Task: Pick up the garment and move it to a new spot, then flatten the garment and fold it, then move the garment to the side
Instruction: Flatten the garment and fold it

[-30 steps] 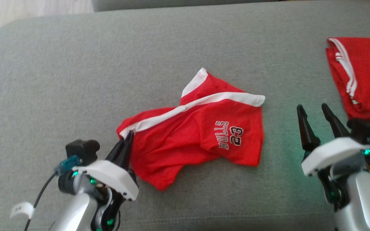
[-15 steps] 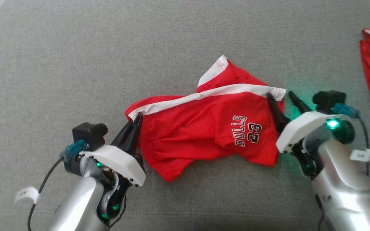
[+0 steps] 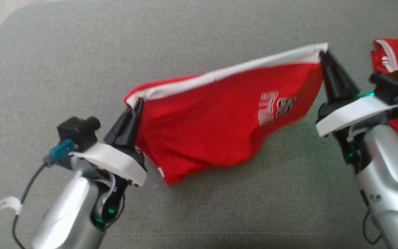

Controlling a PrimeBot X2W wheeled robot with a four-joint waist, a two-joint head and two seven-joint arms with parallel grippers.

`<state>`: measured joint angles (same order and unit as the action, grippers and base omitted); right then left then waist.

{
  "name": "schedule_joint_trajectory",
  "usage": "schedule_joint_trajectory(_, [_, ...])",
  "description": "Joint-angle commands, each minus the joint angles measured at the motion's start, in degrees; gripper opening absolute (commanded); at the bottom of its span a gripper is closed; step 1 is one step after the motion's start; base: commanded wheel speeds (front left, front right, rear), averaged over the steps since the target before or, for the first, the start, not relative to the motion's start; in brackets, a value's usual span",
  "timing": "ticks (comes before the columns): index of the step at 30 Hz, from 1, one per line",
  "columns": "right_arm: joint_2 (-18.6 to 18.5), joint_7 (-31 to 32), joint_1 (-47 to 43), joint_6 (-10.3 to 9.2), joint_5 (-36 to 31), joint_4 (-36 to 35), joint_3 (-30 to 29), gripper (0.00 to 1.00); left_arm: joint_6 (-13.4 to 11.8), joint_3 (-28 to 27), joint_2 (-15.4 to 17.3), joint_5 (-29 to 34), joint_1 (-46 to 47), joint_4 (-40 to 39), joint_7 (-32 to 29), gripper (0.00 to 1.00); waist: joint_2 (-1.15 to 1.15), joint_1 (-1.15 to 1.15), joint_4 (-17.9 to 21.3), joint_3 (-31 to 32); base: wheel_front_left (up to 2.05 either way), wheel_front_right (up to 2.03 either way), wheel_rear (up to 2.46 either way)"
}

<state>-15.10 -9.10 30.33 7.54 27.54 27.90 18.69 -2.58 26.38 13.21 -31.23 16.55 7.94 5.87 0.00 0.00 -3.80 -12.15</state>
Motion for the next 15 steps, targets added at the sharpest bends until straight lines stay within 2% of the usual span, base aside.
schedule_joint_trajectory(1, [-1.2,-0.4,1.0,-0.05,-1.3,-5.6,-0.4,0.00,-0.6,-3.1,2.4,0.9,3.2,-4.1,-0.3,0.00,0.00,0.00,1.0,1.5,0.00,0.00,0.00])
schedule_joint_trajectory(6, [-1.9,2.7,-2.1,-0.05,-4.3,-17.8,-4.6,0.00,-1.4,-4.3,4.2,1.6,4.7,-9.8,-0.9,0.00,0.00,0.00,1.9,4.5,0.00,0.00,0.00])
schedule_joint_trajectory(13, [-0.5,10.8,-8.5,-0.05,-8.9,-35.4,-11.8,0.00,-2.9,-6.0,6.1,2.6,6.6,-17.9,-1.9,0.00,0.00,0.00,2.6,8.5,0.00,0.00,0.00])
schedule_joint_trajectory(15, [-0.1,11.9,-9.4,-0.05,-9.4,-37.8,-12.7,0.00,-3.2,-6.3,6.3,2.7,6.8,-19.0,-2.3,0.00,0.00,0.00,2.7,9.0,0.00,0.00,0.00])
